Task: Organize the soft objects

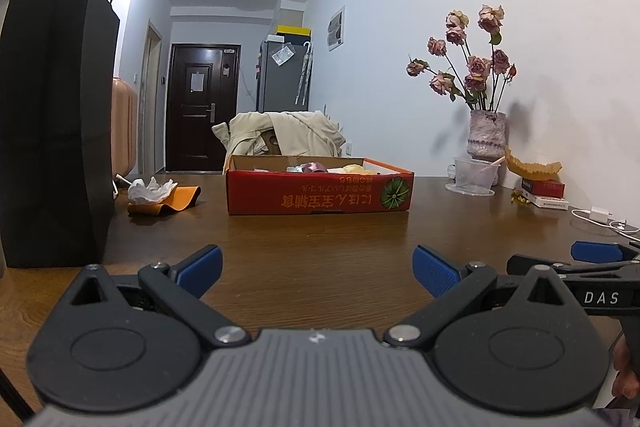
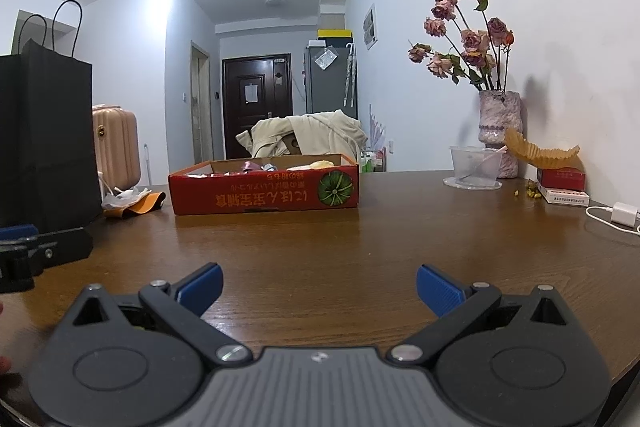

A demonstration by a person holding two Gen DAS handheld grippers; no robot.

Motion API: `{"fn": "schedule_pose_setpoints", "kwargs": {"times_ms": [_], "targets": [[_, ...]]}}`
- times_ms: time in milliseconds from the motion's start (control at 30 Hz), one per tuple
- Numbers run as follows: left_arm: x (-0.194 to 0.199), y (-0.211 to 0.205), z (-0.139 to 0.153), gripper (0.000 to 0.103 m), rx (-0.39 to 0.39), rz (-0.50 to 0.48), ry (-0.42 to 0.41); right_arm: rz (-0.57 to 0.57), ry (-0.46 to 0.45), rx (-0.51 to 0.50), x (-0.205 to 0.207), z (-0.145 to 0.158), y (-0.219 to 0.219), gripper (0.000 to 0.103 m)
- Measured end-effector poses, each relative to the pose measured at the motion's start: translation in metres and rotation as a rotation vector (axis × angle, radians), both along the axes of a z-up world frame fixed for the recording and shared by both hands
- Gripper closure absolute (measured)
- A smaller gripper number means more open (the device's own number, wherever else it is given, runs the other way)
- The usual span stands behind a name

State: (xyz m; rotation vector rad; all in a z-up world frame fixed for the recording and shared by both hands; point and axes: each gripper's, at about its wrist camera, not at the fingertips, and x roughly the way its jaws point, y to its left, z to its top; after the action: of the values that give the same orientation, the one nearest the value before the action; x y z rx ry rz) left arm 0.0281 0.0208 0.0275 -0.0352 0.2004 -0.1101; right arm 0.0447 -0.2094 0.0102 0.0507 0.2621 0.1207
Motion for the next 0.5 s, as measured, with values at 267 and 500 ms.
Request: {"fn": "schedule_pose_setpoints", "kwargs": {"times_ms": [267,500], "targets": [[-0.0009,0.0005,0.0000,0.000,-0.001,0.010,-0.005,-0.003,-0.014,0.000,-0.0006,0.0011,-0.0003,0.000],[-0.0002,-0.0007,0.0010,0.000,0.006,0.000,-0.006,-0.001,-0.014,0.000,-0.0007,0.0010,0.0002,0.000]]}}
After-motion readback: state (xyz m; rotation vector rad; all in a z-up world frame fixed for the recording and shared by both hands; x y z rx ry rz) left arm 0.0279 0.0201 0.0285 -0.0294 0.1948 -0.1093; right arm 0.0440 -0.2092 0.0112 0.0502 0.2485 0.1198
